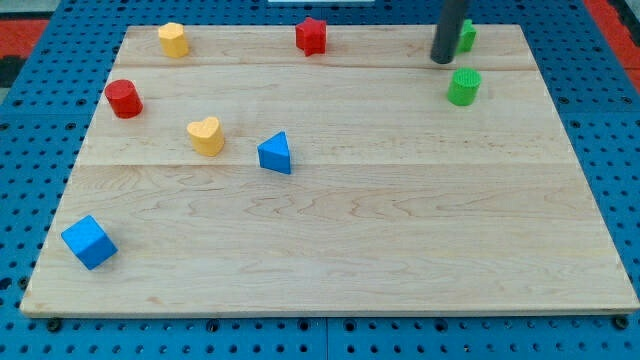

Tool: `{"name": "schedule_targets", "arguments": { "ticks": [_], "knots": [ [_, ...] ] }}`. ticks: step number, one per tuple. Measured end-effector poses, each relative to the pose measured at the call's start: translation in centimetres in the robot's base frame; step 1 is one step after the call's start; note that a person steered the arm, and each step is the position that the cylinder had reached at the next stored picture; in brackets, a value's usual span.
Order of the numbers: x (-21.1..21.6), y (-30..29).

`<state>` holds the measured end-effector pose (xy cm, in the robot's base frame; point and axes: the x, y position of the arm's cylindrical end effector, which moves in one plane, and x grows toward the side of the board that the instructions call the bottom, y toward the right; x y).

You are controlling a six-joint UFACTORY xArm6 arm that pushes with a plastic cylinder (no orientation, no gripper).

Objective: Push blue triangle to center left

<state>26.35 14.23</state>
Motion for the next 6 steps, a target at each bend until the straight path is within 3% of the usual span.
{"name": "schedule_targets", "arguments": {
  "ticks": [1, 3, 4, 5, 6],
  "knots": [
    [0.6, -7.2],
    [6.4, -20.2],
    [8.9, -22.2],
    [9.9, -19.4],
    [13.6, -13.9]
  ]
}}
